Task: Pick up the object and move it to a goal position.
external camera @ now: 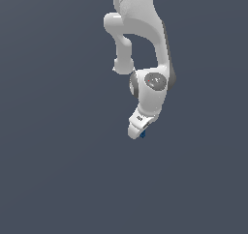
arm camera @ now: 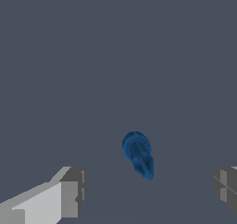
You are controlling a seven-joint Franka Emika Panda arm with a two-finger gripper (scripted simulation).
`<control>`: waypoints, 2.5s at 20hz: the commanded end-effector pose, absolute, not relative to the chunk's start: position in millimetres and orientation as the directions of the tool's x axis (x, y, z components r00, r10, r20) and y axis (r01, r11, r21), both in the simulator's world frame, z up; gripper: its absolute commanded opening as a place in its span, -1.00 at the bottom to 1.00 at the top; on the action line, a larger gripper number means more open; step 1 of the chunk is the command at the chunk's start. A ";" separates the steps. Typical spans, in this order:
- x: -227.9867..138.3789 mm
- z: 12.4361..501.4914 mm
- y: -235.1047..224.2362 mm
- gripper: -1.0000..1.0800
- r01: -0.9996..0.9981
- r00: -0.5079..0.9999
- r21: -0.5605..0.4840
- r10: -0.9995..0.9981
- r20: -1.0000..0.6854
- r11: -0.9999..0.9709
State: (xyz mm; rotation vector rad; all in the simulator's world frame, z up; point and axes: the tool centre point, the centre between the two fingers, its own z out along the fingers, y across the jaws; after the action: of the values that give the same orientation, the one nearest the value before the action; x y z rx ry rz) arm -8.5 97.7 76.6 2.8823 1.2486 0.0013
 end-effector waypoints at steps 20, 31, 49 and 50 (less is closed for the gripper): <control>-8.6 42.5 98.1 -1.00 0.732 0.681 0.000 0.732 0.000 -0.681; 2.3 79.8 88.0 -1.00 0.732 0.681 0.000 0.732 0.000 -0.681; 55.0 250.0 43.0 -1.00 0.733 0.680 -0.002 0.733 0.001 -0.680; 58.2 259.5 40.4 -1.00 0.733 0.680 -0.002 0.733 0.001 -0.680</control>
State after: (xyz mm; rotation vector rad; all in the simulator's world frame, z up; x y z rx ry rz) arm 53.8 44.4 244.6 2.8810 1.2563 0.0022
